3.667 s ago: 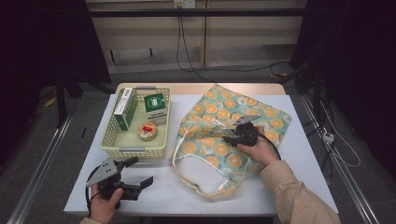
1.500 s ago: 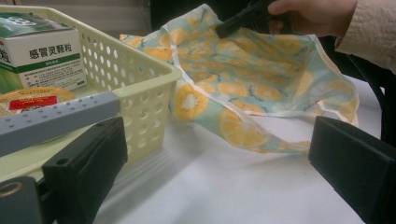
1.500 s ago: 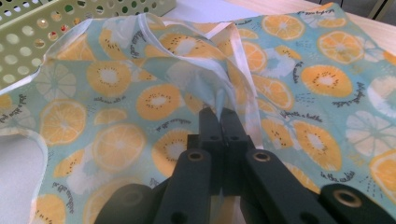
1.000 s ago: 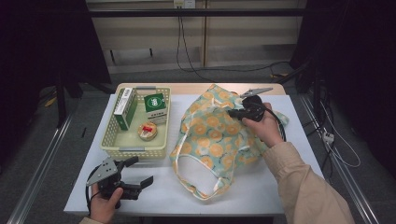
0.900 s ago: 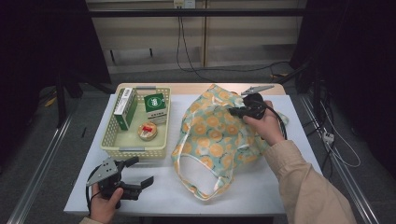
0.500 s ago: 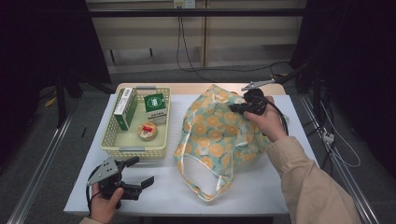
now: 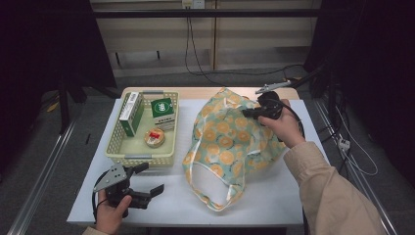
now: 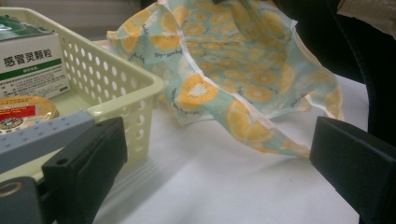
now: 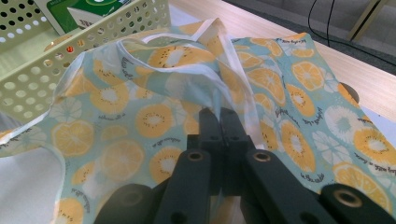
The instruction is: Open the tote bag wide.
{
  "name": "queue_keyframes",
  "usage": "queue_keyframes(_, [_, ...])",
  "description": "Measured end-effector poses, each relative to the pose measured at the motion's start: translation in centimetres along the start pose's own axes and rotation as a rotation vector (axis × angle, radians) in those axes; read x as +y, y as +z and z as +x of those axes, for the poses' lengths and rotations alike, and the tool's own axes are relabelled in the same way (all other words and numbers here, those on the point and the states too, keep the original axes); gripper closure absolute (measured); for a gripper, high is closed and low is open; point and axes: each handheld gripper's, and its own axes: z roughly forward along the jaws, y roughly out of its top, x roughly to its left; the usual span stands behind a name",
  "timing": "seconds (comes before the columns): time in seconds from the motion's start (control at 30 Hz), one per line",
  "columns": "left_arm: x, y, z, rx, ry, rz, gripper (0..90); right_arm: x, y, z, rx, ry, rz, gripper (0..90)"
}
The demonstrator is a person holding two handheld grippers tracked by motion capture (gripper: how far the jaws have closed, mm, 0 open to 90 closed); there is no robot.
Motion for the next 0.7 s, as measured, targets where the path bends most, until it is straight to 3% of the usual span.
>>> queue_keyframes(0.37, [1.7,-0.2,0.5,-0.011,-0.023,-0.016,3.9,0.0,-0.1,0.1,0.005,0.000,0.000,90.0])
queue_keyframes(0.6, [2.7,0.1,0.9,-0.014,-0.023,0.003,3.9,-0.3,0.0,0.2,0.007,0.004,0.002,90.0])
queue_keyframes(0.7, [3.3,0.3,1.2,-0.015,-0.042,0.007,3.9,-0.4,0.0,0.2,0.012,0.004,0.004,90.0])
